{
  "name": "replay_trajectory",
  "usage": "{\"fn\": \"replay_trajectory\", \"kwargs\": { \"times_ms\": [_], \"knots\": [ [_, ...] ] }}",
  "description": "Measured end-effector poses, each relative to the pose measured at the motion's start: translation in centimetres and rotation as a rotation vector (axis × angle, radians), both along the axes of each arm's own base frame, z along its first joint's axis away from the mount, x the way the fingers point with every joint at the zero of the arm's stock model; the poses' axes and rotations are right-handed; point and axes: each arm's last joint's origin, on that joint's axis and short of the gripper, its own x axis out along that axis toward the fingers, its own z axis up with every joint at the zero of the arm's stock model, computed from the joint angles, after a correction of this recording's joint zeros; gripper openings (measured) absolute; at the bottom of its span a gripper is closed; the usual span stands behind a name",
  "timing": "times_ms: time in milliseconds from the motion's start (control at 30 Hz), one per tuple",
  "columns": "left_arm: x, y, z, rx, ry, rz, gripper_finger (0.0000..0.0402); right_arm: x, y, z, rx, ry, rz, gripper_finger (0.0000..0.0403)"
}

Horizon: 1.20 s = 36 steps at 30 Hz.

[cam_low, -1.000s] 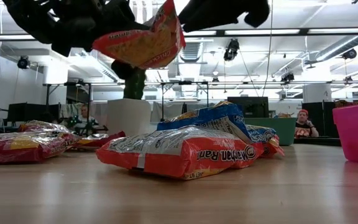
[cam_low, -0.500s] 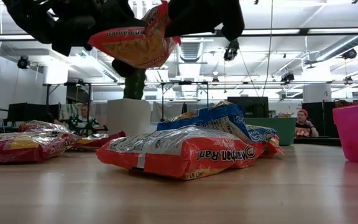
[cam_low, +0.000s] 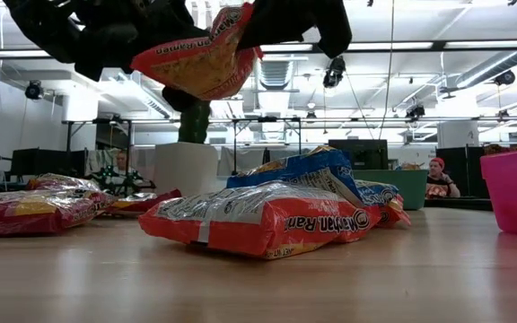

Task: Sort Maruchan noodles
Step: Put the orange noodle pack into the transparent bin

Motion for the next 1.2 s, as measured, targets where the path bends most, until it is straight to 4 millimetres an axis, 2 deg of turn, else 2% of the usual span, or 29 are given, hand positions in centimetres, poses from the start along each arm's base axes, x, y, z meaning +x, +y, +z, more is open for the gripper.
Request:
{"fn": "replay_trajectory", "kwargs": {
  "times_ms": [167,333,467,600,900,1100,1200],
  "knots": [
    [0.0,0.1,0.0,0.039,-0.012,0.004,0.0058,-0.1,-0.2,-0.1,0.068,0.007,-0.037,0.0015],
    [-0.3,0.4,0.0,0.092,-0.005,0.004,0.0118,-0.3,-0.3,-0.3,0.120,0.031,-0.071,0.0013],
    [-1.1,0.9,-0.1,0.137,0.053,0.010,0.0167,-0.8,-0.5,-0.4,0.175,0.072,-0.119,0.0013],
    [-2.2,1.8,0.5,0.180,0.073,0.039,0.0199,-1.3,-1.1,-0.4,0.256,0.096,-0.196,0.0013],
    [-4.8,3.3,4.4,0.335,-0.134,0.154,0.0208,-1.2,-5.1,-0.5,0.478,0.044,-0.472,0.0012],
    [-5.9,3.5,8.4,0.515,-0.283,0.316,0.0203,-0.6,-7.7,-0.3,0.522,-0.115,-0.652,0.0012],
    [-6.3,3.6,10.1,0.610,-0.309,0.395,0.0203,-0.4,-9.7,0.4,0.574,-0.218,-0.727,0.0012]
  ]
}}
